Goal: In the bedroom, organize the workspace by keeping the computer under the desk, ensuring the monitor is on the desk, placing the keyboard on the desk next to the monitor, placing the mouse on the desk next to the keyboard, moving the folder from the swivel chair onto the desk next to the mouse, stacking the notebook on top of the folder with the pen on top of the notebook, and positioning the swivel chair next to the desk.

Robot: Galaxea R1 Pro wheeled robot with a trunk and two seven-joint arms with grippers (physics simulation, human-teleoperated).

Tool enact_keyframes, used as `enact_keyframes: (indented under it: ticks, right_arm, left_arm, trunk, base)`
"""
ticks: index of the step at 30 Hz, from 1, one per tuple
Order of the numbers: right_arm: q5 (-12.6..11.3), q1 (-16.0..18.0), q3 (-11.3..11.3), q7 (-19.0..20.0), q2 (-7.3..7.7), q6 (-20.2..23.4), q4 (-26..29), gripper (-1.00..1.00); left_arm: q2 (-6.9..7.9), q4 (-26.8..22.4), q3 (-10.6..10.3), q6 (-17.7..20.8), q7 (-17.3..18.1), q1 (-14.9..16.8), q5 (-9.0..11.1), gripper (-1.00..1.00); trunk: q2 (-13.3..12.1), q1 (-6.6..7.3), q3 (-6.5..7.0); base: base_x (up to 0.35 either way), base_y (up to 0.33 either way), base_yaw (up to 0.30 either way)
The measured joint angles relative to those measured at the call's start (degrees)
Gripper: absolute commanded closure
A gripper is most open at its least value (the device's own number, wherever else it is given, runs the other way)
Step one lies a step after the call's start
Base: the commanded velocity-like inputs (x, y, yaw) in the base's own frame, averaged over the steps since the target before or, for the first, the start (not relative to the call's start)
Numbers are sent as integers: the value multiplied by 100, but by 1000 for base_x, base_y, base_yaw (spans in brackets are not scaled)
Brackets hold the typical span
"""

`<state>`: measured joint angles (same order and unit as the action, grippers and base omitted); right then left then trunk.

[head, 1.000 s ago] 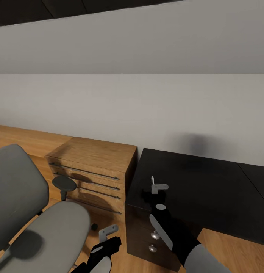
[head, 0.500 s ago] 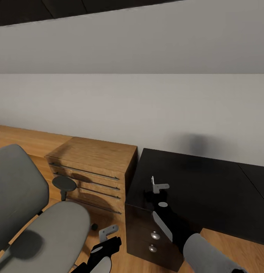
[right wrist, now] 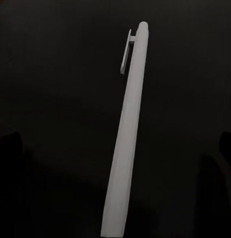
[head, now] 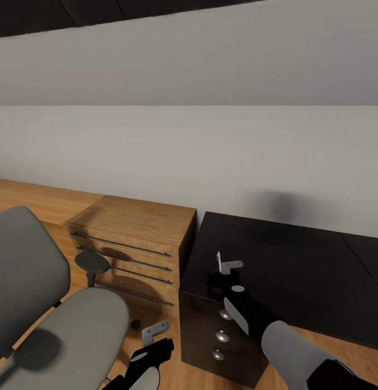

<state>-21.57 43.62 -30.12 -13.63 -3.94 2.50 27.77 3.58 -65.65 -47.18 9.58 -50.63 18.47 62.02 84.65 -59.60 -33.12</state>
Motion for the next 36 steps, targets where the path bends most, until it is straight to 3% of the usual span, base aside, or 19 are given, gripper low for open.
enact_keyframes:
  ticks: [29, 36]
  right_arm:
    - [10, 66, 20, 95, -22, -191, -208, -100]
    - [-100, 64, 35, 108, -11, -203, -211, -100]
  left_arm:
    - [6, 4, -67, 0, 0, 0, -2, -100]
    - [6, 4, -67, 0, 0, 0, -7, -100]
  trunk:
    - [0, 0, 0]
    - [0, 0, 0]
  base:
    - [0, 0, 0]
    - [0, 0, 0]
